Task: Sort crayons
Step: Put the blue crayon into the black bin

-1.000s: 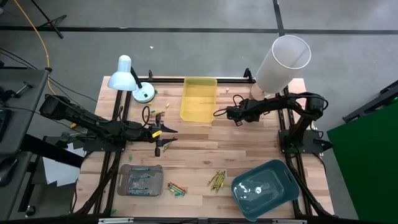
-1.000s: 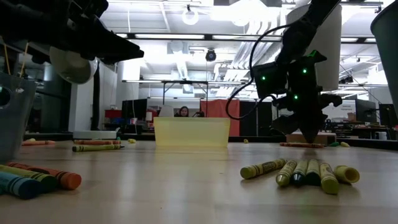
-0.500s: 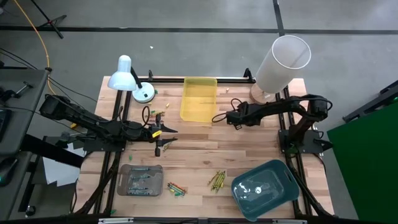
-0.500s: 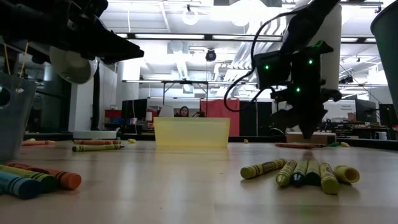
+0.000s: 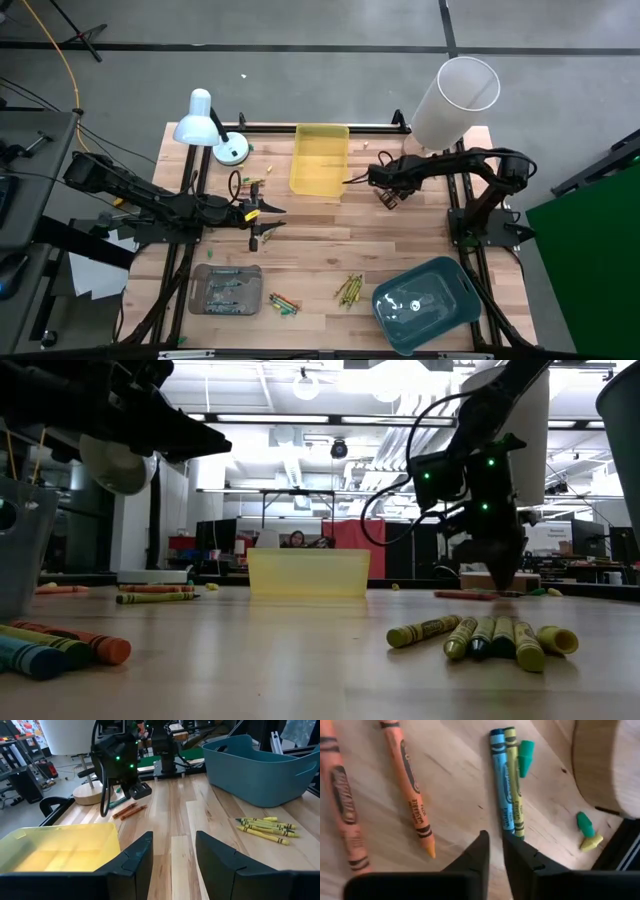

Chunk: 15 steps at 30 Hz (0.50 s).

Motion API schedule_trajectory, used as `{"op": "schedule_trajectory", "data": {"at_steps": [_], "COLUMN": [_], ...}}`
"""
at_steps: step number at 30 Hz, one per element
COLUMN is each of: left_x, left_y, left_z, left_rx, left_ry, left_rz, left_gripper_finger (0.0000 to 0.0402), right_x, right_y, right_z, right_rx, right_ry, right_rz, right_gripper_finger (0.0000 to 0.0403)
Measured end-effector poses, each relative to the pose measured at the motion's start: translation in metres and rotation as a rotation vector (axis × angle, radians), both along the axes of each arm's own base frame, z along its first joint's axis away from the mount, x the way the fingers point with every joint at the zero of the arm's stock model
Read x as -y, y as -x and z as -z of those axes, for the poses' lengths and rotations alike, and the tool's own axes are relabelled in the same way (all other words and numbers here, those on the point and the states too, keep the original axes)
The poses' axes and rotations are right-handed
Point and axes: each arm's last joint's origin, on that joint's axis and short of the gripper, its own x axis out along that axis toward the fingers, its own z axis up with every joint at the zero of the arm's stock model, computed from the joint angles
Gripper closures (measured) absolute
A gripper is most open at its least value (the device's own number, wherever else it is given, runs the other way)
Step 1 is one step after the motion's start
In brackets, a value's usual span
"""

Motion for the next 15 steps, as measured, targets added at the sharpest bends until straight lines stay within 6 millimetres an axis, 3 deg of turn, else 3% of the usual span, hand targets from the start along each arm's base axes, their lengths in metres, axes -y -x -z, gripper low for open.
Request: {"op": "schedule_trajectory", "data": {"at_steps": [7, 15], "left_x": [0.0, 0.0], "left_y": [0.0, 0.0], "left_z": [0.0, 0.0], "left_rx": [0.0, -0.001], "left_ry": [0.0, 0.002], "left_rz": [-0.001, -0.002], "left_gripper_finger": [0.0268, 0.0268], "right_x": [0.012, 0.024], "right_y": [0.002, 0.007], "right_z": [0.001, 0.002], "right_rx": [0.023, 0.054], "right_ry": [-0.043, -0.126], "right_rz": [-0.023, -0.015], "right_gripper_finger": [0.0261, 0.025]}}
